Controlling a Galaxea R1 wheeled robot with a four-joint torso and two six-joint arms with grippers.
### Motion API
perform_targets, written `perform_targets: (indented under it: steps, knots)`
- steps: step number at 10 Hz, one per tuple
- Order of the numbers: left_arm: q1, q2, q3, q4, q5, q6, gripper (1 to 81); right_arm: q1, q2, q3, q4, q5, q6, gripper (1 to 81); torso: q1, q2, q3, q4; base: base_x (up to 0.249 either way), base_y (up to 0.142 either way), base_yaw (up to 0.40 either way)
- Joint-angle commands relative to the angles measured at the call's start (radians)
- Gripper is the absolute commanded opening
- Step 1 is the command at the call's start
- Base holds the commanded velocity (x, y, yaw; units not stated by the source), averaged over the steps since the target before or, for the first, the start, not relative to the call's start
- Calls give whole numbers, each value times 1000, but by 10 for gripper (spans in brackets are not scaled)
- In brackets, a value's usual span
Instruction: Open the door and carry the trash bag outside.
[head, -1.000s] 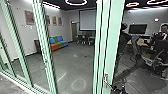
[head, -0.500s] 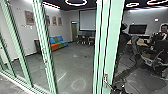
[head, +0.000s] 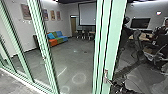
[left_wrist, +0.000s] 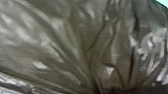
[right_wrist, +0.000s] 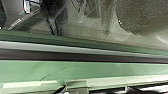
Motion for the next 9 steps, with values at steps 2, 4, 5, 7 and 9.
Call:
perform_targets:
  steps: [2,4,5,7,9]
  knots:
    - [-54,-8,-4,-7,62,1,10,69,25,-10,18,-366,-22,811,-1,0,-81,0,0,0,0]
    - [-53,-8,-3,-7,62,1,10,92,5,11,18,-367,-20,811,-2,-1,-70,-1,0,0,0]
    - [-51,-8,-3,-7,62,1,10,103,-2,10,18,-367,-20,811,-2,-1,-76,-1,0,0,0]
    - [-50,-8,-3,-4,63,1,10,123,-18,10,21,-367,-20,811,-2,-1,-81,-1,0,0,0]
    - [-48,-8,0,-4,63,1,10,138,-26,16,23,-367,-20,811,-2,-1,-81,-1,0,0,0]
